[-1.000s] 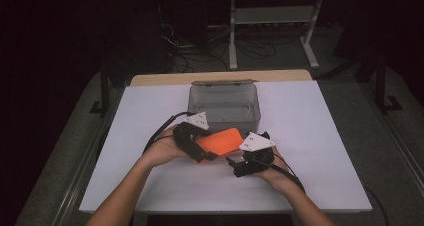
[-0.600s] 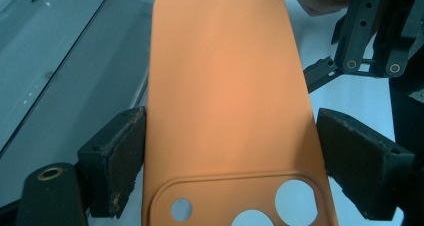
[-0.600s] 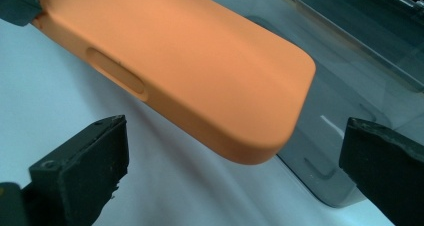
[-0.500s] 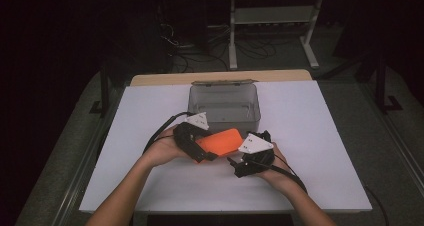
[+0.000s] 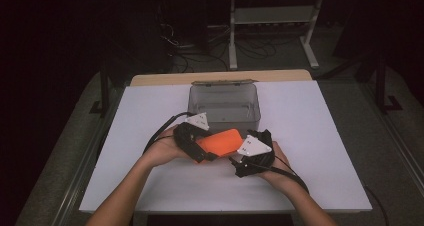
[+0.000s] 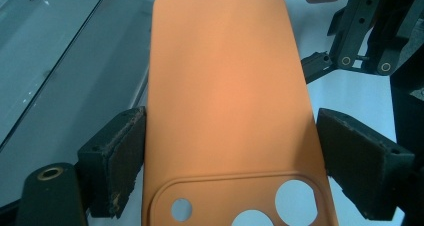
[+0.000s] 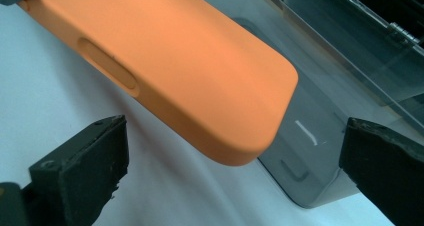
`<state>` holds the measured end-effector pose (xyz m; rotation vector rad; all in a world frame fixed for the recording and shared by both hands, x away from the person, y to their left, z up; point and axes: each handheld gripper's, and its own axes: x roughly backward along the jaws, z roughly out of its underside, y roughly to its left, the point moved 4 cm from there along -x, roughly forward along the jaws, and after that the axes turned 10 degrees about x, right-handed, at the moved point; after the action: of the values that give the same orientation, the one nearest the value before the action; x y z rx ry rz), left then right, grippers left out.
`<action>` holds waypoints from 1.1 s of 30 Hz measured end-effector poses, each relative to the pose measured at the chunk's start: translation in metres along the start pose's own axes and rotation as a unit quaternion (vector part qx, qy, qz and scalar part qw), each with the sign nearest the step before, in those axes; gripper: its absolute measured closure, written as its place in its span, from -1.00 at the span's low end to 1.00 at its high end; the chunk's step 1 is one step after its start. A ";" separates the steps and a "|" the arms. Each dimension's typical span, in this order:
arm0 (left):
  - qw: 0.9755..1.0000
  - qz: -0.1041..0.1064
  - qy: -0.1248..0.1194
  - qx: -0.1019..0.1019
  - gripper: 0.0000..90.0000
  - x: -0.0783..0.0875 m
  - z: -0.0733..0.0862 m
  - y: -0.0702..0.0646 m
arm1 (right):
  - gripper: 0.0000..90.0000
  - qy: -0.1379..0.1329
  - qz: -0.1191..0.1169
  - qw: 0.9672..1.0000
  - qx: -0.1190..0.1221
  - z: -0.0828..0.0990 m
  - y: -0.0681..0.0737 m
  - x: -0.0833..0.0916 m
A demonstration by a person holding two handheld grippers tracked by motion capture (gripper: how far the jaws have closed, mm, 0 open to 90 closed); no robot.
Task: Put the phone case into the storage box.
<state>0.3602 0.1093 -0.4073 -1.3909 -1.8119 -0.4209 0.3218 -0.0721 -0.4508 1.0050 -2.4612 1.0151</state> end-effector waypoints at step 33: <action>1.000 0.001 0.001 0.003 -0.66 -0.001 0.001 -0.001 | -1.00 0.012 0.055 0.992 0.114 -0.005 0.008 0.002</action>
<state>0.3590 0.1084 -0.4085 -1.3873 -1.8073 -0.4148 0.3151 -0.0654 -0.4503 0.9234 -2.4437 1.3627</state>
